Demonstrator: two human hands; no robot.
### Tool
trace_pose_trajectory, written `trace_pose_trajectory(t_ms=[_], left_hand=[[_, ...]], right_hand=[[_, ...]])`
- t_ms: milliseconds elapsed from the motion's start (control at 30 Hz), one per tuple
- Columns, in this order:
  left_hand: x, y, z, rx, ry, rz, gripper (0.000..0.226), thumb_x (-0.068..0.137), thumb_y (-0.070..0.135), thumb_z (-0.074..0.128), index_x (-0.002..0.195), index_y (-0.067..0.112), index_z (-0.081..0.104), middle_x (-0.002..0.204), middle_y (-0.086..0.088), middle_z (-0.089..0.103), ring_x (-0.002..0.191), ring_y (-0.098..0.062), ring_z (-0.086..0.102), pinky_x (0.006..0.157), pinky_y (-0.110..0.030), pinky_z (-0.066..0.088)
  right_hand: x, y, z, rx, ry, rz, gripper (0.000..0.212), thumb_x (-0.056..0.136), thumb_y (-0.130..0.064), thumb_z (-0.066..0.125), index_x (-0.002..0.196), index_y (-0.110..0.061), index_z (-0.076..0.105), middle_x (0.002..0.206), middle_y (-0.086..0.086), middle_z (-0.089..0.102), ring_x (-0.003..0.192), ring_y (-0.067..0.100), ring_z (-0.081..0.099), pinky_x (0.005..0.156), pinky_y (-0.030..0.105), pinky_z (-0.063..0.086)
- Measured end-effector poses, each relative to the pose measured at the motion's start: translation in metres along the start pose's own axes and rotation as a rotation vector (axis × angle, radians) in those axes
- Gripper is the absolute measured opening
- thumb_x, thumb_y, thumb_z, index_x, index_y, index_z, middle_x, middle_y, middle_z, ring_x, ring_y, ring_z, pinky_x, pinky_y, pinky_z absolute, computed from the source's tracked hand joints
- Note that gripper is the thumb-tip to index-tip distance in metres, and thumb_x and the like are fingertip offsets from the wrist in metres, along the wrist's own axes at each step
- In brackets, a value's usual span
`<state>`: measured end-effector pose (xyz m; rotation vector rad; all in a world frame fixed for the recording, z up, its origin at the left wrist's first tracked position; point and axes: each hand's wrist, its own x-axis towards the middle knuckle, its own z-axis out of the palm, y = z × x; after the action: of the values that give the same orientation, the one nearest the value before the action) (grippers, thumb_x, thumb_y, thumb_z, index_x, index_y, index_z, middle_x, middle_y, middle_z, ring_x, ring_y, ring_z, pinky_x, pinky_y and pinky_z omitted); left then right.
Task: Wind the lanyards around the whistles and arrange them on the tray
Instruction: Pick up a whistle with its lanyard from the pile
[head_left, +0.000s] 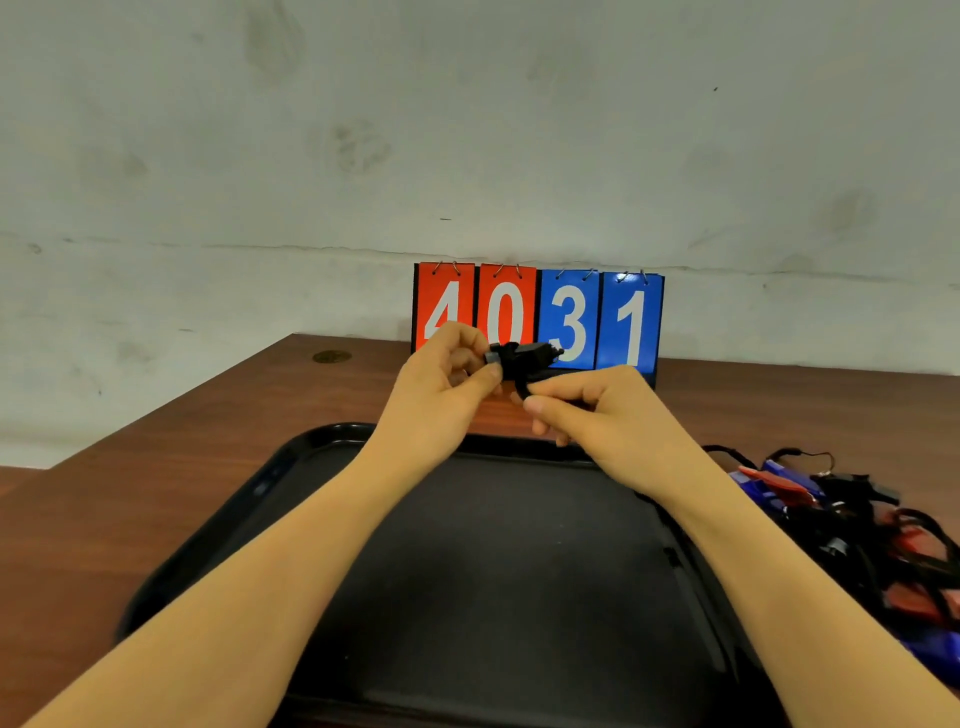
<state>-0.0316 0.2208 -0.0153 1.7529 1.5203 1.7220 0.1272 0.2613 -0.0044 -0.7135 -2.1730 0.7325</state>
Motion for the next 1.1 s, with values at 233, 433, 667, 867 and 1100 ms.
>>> trace_pose_trajectory(t_ms=[233, 433, 667, 867, 1100], left_hand=[[0.003, -0.010, -0.002, 0.213, -0.012, 0.050, 0.009, 0.090, 0.016, 0.055, 0.093, 0.021, 0.049, 0.081, -0.005, 0.063, 0.074, -0.019, 0.060, 0.064, -0.019, 0.047], [0.001, -0.010, -0.002, 0.266, -0.105, 0.088, 0.012, 0.089, 0.015, 0.056, 0.096, 0.023, 0.049, 0.083, -0.004, 0.060, 0.065, -0.005, 0.049, 0.064, -0.008, 0.041], [-0.001, -0.009, -0.002, 0.261, -0.232, 0.086, 0.015, 0.090, 0.015, 0.055, 0.095, 0.028, 0.049, 0.083, 0.005, 0.059, 0.066, -0.002, 0.055, 0.067, -0.013, 0.046], [-0.003, -0.005, -0.005, 0.245, -0.318, 0.099, 0.013, 0.090, 0.015, 0.055, 0.097, 0.025, 0.050, 0.080, 0.009, 0.057, 0.065, 0.001, 0.056, 0.067, -0.011, 0.046], [-0.005, -0.001, -0.004, 0.221, -0.372, 0.108, 0.015, 0.091, 0.013, 0.054, 0.101, 0.024, 0.050, 0.078, 0.012, 0.059, 0.067, -0.003, 0.061, 0.073, -0.009, 0.046]], right_hand=[[-0.003, -0.004, -0.002, -0.235, 0.083, -0.235, 0.015, 0.091, -0.019, 0.056, 0.100, -0.019, 0.068, 0.081, -0.015, 0.062, 0.080, 0.001, 0.058, 0.077, 0.011, 0.045], [0.003, 0.008, 0.000, -0.464, 0.296, -0.313, 0.019, 0.094, -0.018, 0.050, 0.103, -0.009, 0.063, 0.101, 0.003, 0.063, 0.090, 0.016, 0.059, 0.081, 0.031, 0.052], [0.003, 0.010, 0.000, -0.238, 0.335, -0.155, 0.019, 0.091, -0.018, 0.055, 0.105, -0.014, 0.067, 0.094, -0.004, 0.066, 0.091, 0.006, 0.059, 0.081, 0.011, 0.045], [0.003, 0.011, -0.005, -0.051, 0.294, -0.032, 0.011, 0.087, -0.017, 0.061, 0.092, -0.018, 0.070, 0.078, -0.013, 0.064, 0.074, 0.000, 0.059, 0.073, 0.009, 0.048], [0.002, 0.006, -0.017, 0.223, 0.225, 0.060, 0.010, 0.079, -0.014, 0.069, 0.076, -0.023, 0.071, 0.064, -0.008, 0.069, 0.061, 0.001, 0.061, 0.058, 0.009, 0.048]])
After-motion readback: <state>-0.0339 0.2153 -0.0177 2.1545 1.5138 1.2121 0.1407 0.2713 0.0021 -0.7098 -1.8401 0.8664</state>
